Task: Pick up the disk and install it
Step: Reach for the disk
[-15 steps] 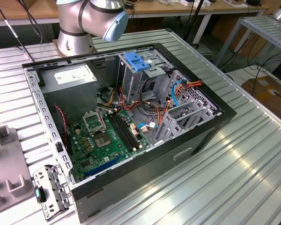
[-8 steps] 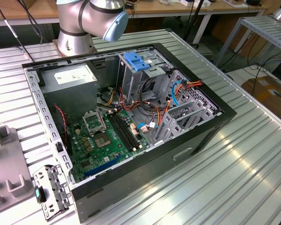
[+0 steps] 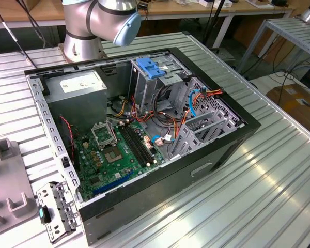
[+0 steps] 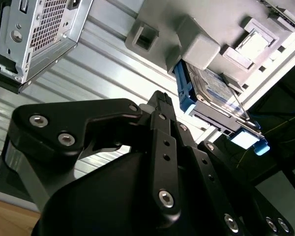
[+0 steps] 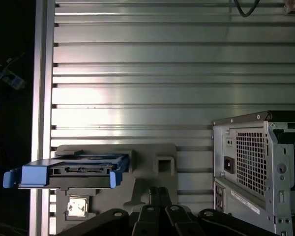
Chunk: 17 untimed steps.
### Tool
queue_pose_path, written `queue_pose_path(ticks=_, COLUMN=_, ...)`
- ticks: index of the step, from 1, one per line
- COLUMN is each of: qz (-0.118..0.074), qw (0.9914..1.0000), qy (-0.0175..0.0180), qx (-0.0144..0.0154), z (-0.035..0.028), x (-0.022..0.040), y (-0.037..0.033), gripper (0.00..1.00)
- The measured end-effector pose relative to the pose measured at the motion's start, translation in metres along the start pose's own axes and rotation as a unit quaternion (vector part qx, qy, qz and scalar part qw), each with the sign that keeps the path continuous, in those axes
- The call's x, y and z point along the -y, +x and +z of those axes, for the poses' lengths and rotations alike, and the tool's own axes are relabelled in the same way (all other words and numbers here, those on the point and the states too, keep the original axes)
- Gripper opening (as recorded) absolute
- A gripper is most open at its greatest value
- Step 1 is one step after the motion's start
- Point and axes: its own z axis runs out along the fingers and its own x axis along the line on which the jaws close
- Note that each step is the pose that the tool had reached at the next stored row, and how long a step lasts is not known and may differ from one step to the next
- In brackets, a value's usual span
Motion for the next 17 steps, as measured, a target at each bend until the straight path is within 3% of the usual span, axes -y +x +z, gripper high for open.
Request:
queue_pose_path(ticks=6, qz=-0.003, qw=1.0, qy=0.0001, qx=-0.0003, z=0.0, x=0.0001, y=0.0173, gripper=0.11)
queue_pose_path(ticks=11, qz=-0.005, qw=0.99999, qy=0.0001, qx=-0.0004, z=0.0001, x=0.0002, y=0.0352, gripper=0.11)
queue_pose_path(ticks=13, qz=-0.007, qw=0.99998, qy=0.0, qx=-0.0004, z=0.0002, x=0.0003, y=0.0458, gripper=0.11)
queue_pose_path(ticks=17, qz=-0.009, qw=0.99996, qy=0.0, qx=-0.0006, z=0.0004, x=0.0002, y=0.0584, gripper=0.11)
